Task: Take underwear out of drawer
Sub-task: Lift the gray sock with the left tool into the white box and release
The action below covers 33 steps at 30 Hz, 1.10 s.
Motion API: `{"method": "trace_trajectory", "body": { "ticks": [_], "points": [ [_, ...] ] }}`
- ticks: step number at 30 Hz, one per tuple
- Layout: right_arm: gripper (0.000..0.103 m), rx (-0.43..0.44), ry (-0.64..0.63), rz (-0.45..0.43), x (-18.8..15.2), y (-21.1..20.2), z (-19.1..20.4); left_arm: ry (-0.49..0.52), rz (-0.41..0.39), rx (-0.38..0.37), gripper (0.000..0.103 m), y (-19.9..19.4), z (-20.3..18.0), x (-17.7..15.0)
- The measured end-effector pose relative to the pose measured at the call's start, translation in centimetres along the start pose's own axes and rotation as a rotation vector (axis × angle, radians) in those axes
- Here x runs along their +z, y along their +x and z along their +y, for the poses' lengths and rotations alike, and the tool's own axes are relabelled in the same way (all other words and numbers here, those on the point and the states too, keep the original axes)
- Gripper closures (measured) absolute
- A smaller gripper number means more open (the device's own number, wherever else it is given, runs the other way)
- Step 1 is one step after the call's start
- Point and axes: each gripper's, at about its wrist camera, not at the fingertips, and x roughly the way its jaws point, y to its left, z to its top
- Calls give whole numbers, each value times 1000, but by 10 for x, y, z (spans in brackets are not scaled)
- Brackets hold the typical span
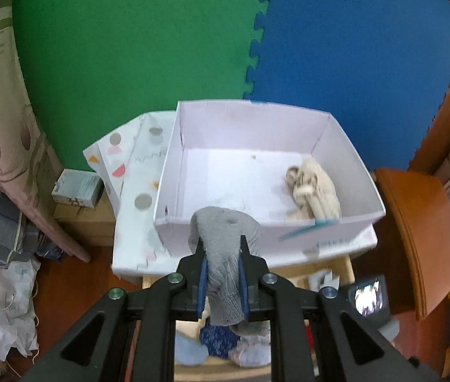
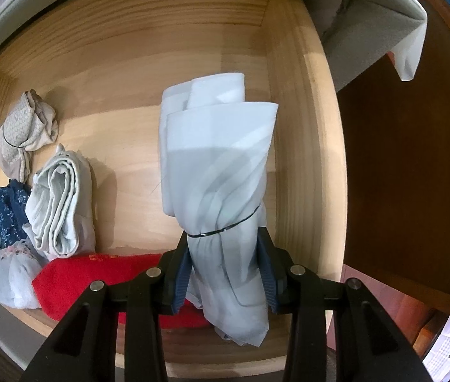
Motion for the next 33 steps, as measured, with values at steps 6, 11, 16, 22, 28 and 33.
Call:
{"method": "trace_trajectory", "body": {
  "ticks": [6, 11, 16, 22, 28, 33],
  "points": [
    [66, 1, -4, -15, -5, -3, -5, 3, -42, 1, 87, 9, 0, 42],
    [66, 3, -8, -20, -13, -9, -5, -2, -41, 5, 87, 31, 0, 70],
    [66, 4, -12, -21, -16, -11, -7, -17, 39, 57, 87, 73, 2, 72],
    [66, 6, -14, -23, -16, -11, -9, -21, 113, 86, 87, 106, 4, 59],
    [66, 5, -14, -22, -15, -10, -8, -5, 132, 89, 82, 114, 1, 54],
    [66, 4, -16, -22, -16, -11, -7, 1, 128, 98, 71, 110, 0, 53]
  ]
}}
